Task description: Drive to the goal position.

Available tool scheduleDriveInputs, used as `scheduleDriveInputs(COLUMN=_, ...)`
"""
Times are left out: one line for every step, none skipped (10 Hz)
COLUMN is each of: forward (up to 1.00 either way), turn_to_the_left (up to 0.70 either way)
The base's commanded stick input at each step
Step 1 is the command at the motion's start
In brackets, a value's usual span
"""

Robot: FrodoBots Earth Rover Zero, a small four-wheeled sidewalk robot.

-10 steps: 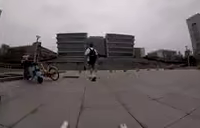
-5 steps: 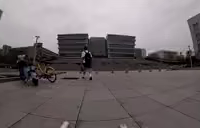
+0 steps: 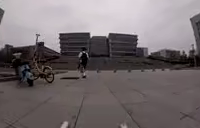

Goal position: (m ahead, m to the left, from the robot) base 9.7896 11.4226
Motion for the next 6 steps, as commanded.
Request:
scheduleDriveInputs(forward=0.70, turn_to_the_left=0.00)
scheduleDriveInputs(forward=0.70, turn_to_the_left=0.00)
scheduleDriveInputs(forward=0.70, turn_to_the_left=0.00)
scheduleDriveInputs(forward=0.70, turn_to_the_left=0.00)
scheduleDriveInputs(forward=0.70, turn_to_the_left=0.00)
scheduleDriveInputs(forward=0.70, turn_to_the_left=0.00)
